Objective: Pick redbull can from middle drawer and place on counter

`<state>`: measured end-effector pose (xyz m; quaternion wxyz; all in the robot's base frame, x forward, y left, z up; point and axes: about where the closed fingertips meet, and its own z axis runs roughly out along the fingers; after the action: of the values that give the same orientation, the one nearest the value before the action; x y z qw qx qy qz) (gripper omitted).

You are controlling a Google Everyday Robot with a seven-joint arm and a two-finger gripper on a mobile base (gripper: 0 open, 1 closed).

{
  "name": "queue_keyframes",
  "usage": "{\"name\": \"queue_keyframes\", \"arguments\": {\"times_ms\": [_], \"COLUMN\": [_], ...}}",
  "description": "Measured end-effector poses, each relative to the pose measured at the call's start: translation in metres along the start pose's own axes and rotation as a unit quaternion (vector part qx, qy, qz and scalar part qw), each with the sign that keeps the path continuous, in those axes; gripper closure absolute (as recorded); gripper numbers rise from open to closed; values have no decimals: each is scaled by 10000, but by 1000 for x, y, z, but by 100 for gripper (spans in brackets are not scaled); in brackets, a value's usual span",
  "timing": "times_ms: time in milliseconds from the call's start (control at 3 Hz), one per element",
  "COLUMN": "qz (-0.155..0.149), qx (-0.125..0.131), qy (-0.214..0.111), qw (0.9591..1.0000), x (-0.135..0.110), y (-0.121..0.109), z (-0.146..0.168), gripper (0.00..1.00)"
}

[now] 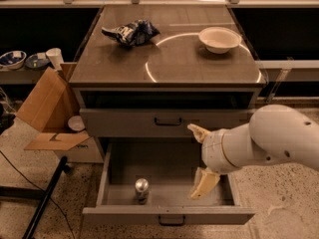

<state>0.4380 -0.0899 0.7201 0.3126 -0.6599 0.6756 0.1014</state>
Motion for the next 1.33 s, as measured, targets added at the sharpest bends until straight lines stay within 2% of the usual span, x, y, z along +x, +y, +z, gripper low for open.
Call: {"name": "queue_keyframes", "arguments": {"times_ms": [333,667,1000,1333], "qz": [-59,-56,-93,-211], "qx": [-99,-71,-167,-263], "qy": [-313,-273,-448,-910], "qw": [9994,9996,9988,9953], "x": [2,1,8,20], "y": [9,10,5,-11], "z": [48,45,63,112], "gripper": [0,0,0,0]}}
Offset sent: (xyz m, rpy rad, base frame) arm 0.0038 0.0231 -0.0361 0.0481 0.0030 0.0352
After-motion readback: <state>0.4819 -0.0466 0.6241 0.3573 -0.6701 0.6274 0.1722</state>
